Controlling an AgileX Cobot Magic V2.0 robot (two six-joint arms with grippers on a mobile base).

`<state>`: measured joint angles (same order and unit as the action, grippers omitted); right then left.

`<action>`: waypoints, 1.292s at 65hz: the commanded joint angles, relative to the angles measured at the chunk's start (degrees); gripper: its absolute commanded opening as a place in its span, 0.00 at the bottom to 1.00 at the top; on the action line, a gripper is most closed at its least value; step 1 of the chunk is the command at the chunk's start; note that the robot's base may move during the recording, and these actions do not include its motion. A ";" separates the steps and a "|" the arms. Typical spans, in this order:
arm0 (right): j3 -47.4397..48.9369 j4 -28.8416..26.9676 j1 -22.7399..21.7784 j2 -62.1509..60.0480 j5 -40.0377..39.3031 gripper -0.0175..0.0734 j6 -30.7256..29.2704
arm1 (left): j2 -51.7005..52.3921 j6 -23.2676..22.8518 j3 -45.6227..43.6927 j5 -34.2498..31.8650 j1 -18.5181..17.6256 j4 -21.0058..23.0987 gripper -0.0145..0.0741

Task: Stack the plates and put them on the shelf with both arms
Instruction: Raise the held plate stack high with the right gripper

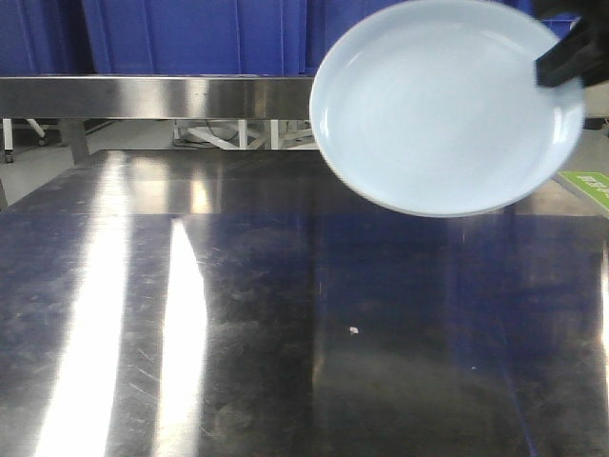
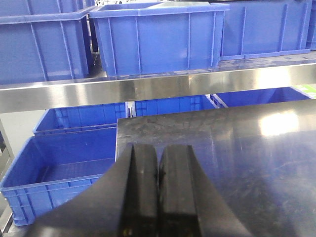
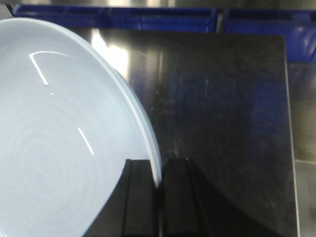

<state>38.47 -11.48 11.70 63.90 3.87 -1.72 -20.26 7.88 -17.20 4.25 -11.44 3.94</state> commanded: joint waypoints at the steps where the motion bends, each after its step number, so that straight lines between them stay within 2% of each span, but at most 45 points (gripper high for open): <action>1: -1.36 0.22 -0.37 -7.13 -6.29 0.25 -0.26 | -0.35 -0.63 -1.66 -5.12 0.03 0.18 0.26; 21: -10.04 0.87 -0.37 -25.22 -7.15 0.25 -0.26 | -0.35 -0.63 -1.66 -5.12 0.03 0.18 0.26; 34: -11.10 0.87 -0.37 -32.78 -6.88 0.25 -0.26 | -0.35 -0.63 -1.66 -5.12 0.03 0.18 0.26; 84: -11.10 0.87 -0.37 -34.24 -6.77 0.25 -0.26 | -0.35 -0.63 -1.66 -5.12 0.03 0.18 0.26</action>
<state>25.63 -10.78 11.70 29.74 2.73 -1.84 -20.26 7.88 -17.20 4.25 -11.44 3.94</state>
